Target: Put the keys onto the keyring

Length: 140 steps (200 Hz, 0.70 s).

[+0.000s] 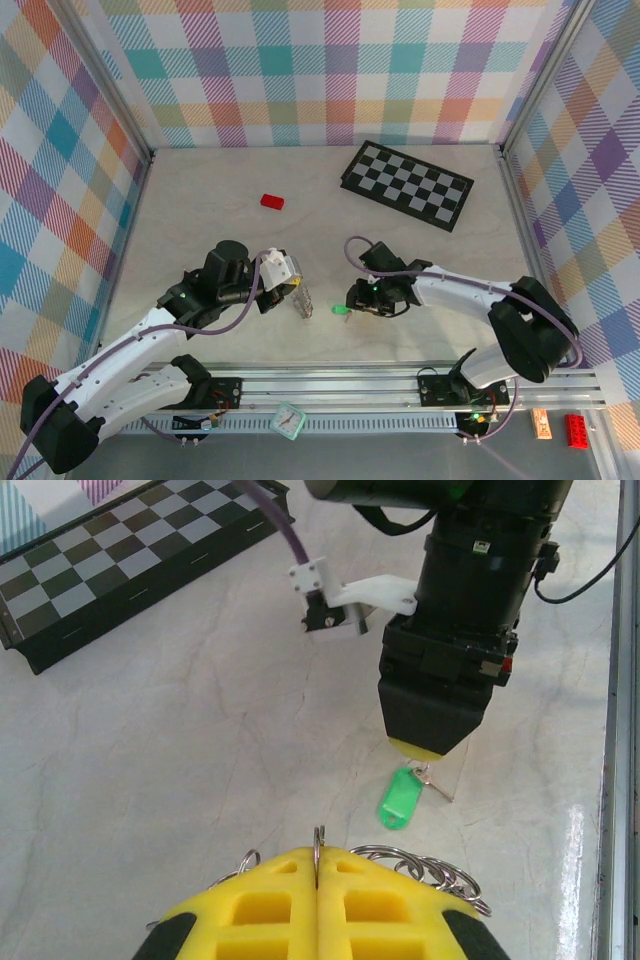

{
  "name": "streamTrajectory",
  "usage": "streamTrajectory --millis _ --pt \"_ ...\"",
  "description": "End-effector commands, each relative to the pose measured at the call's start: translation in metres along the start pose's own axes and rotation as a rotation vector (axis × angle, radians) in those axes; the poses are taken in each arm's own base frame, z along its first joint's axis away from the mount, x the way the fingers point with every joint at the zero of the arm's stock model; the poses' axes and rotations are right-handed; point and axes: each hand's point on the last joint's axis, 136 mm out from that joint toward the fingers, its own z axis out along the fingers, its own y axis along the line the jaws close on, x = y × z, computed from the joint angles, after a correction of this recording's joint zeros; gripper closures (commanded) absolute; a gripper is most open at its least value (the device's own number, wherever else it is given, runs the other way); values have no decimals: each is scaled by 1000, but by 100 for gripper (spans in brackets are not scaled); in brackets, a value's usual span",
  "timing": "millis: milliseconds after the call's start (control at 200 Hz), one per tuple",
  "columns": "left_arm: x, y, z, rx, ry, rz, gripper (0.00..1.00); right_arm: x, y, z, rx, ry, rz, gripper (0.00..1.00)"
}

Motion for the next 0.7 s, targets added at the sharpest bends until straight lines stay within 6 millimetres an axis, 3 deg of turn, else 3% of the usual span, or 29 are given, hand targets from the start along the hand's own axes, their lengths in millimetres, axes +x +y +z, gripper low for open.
streamTrajectory --millis 0,205,695 --pt "-7 2 0 -4 -37 1 100 0 2 2 -57 -12 277 61" --pt "-6 1 0 0 -35 1 100 3 0 11 -74 9 425 62" --pt "-6 1 1 2 -32 4 100 2 -2 24 -54 30 478 68"
